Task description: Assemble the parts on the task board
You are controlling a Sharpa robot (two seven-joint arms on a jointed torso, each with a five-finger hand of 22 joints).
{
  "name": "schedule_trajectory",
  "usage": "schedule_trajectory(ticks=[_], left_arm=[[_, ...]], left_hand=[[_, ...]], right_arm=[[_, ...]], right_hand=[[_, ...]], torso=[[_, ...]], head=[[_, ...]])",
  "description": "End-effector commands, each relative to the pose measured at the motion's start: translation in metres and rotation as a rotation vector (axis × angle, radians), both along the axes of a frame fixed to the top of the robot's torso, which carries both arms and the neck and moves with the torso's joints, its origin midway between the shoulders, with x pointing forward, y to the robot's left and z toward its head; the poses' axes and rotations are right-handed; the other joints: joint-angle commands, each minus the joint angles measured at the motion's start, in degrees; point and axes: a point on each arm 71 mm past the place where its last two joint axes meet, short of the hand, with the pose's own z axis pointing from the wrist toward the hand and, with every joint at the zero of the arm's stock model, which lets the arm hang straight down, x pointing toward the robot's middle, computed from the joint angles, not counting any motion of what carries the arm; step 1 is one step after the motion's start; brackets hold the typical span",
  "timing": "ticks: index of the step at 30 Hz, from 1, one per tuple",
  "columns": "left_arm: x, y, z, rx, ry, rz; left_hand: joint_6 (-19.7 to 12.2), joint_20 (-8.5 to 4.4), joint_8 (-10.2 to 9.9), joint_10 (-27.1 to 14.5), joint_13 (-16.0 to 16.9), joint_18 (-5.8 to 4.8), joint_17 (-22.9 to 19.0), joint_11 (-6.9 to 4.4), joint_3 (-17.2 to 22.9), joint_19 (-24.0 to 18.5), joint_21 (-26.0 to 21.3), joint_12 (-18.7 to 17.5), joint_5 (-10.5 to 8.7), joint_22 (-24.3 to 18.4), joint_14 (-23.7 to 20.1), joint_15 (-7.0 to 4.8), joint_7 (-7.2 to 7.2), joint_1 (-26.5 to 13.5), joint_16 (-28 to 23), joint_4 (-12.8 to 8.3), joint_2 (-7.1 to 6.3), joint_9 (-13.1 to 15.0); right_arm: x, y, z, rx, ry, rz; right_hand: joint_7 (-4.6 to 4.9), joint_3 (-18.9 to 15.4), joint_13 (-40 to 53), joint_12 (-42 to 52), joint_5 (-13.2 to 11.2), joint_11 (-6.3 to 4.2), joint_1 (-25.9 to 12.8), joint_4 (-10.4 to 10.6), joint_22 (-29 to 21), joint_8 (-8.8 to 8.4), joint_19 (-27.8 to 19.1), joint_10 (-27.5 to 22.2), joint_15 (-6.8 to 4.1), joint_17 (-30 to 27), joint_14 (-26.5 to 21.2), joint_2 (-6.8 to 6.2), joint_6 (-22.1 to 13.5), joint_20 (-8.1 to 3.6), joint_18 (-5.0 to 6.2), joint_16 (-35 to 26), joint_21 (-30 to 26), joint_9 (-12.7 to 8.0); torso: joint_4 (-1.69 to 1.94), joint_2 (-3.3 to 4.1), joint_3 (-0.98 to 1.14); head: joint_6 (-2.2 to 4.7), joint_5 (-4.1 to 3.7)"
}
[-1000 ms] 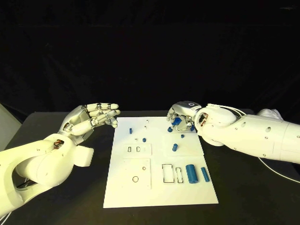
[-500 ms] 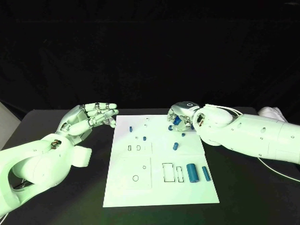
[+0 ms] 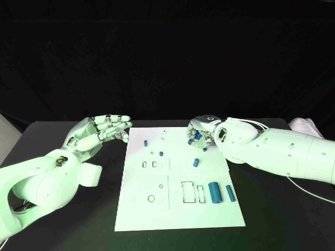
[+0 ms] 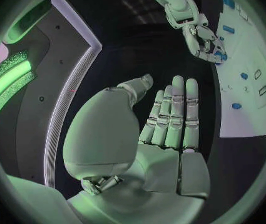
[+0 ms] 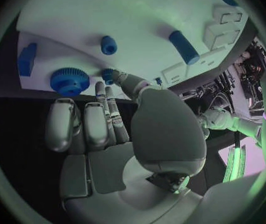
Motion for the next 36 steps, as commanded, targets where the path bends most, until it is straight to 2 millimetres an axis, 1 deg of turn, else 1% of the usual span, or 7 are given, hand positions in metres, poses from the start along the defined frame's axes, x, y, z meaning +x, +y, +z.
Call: schedule_trajectory(ticks=[1, 12, 21, 25, 30, 33, 36], left_arm=[[-0.0010, -0.0027, 0.0021, -0.005, -0.007, -0.023], [-0.0008, -0.0027, 0.0018, -0.004, -0.004, -0.025], [-0.0010, -0.0024, 0.0017, -0.003, 0.000, -0.027], [-0.0010, -0.0026, 0.0017, -0.003, 0.001, -0.029], [-0.0007, -0.0025, 0.0015, -0.002, 0.002, -0.030], [-0.0005, -0.0023, 0.0014, -0.002, 0.003, -0.029], [-0.0004, -0.0022, 0.0014, -0.002, 0.003, -0.029]], left_hand=[[-0.2, -0.14, -0.4, -0.4, 0.1, 0.60, 0.0, 0.05, -0.1, -0.4, 0.4, -0.2, 0.19, 0.1, -0.2, 0.04, 0.12, -0.5, 0.2, -0.3, 0.07, 0.0], [-0.3, -0.09, -0.5, -0.5, 0.1, 0.60, 0.2, 0.11, -0.1, -0.5, 0.5, -0.2, 0.18, 0.2, -0.4, 0.10, 0.19, -0.5, 0.4, -0.3, 0.23, 0.1], [-0.3, -0.07, -0.5, -0.6, 0.1, 0.60, 0.3, 0.13, -0.1, -0.5, 0.6, -0.1, 0.18, 0.2, -0.4, 0.11, 0.21, -0.6, 0.4, -0.3, 0.27, 0.1], [-0.3, -0.06, -0.5, -0.6, 0.1, 0.61, 0.3, 0.14, -0.1, -0.6, 0.6, -0.1, 0.18, 0.2, -0.4, 0.12, 0.21, -0.6, 0.5, -0.3, 0.29, 0.1], [-0.3, -0.06, -0.5, -0.6, 0.1, 0.61, 0.3, 0.14, -0.1, -0.6, 0.6, -0.1, 0.18, 0.2, -0.4, 0.12, 0.21, -0.6, 0.5, -0.3, 0.29, 0.1], [-0.3, -0.06, -0.5, -0.6, 0.1, 0.61, 0.3, 0.14, -0.1, -0.6, 0.6, -0.1, 0.18, 0.2, -0.4, 0.12, 0.21, -0.6, 0.5, -0.3, 0.29, 0.1], [-0.3, -0.06, -0.5, -0.6, 0.1, 0.61, 0.3, 0.14, -0.1, -0.6, 0.6, -0.1, 0.18, 0.2, -0.4, 0.12, 0.21, -0.6, 0.5, -0.3, 0.29, 0.1]], right_arm=[[0.0003, 0.0000, -0.0011, -0.021, 0.004, -0.002], [0.0005, 0.0017, -0.0007, -0.016, -0.003, 0.002], [0.0016, 0.0027, -0.0011, -0.014, -0.002, 0.002], [0.0018, 0.0036, -0.0009, -0.010, -0.004, 0.003], [0.0024, 0.0038, 0.0007, 0.005, -0.025, -0.005], [0.0027, 0.0039, 0.0023, 0.015, -0.044, -0.015], [0.0023, 0.0045, 0.0042, 0.029, -0.067, -0.022]], right_hand=[[-0.05, 0.8, 0.1, 0.2, 0.3, -0.11, 0.3, 0.1, 0.5, 0.41, 0.5, 0.9, 0.06, 0.1, 1.3, 0.44, 0.5, 0.07, -0.51, 0.5, 0.5, 0.2], [-0.39, 2.2, 0.2, 0.1, 0.4, -0.45, 0.4, 0.6, 2.0, 1.08, 1.0, 2.3, -0.18, 0.7, 1.3, 1.34, 1.5, -0.12, -0.74, 1.4, 1.5, 1.0], [-0.46, 2.4, 0.2, 0.1, 0.4, -0.51, 0.2, 0.8, 2.4, 1.23, 1.1, 2.5, -0.24, 0.8, 1.3, 1.60, 1.6, -0.17, -0.78, 1.5, 1.7, 1.2], [-0.47, 2.4, 0.2, 0.0, 0.4, -0.52, 0.1, 0.9, 2.4, 1.28, 1.1, 2.6, -0.25, 0.8, 1.3, 1.63, 1.6, -0.18, -0.80, 1.6, 1.7, 1.3], [-0.79, 3.0, 0.3, 0.1, 1.2, -0.85, 0.2, 1.3, 3.5, 1.89, 1.4, 3.6, -0.49, 1.2, 1.3, 2.36, 2.2, -0.35, -0.96, 2.1, 2.4, 2.0], [-0.95, 3.7, 0.4, 0.1, 0.6, -1.03, 0.6, 1.2, 4.2, 2.33, 1.6, 4.2, -0.66, 1.3, 1.3, 2.91, 2.6, -0.50, -1.06, 2.4, 2.8, 2.5], [-1.09, 4.2, 0.6, 0.2, 0.7, -1.24, 0.9, 1.1, 4.7, 2.80, 1.8, 4.8, -0.81, 1.3, 1.3, 3.46, 3.0, -0.64, -1.14, 2.5, 3.1, 3.0]], torso=[[0.02, 0.14, 0.04], [0.14, 0.40, -0.03], [0.16, 0.55, -0.04], [0.16, 0.60, -0.07], [0.15, 0.63, -0.06], [0.16, 0.62, -0.07], [0.19, 0.72, -0.08]], head=[[-0.07, 0.03], [0.09, -0.16], [0.13, -0.14], [0.15, -0.20], [0.19, -0.17], [0.26, -0.18], [0.37, -0.19]])
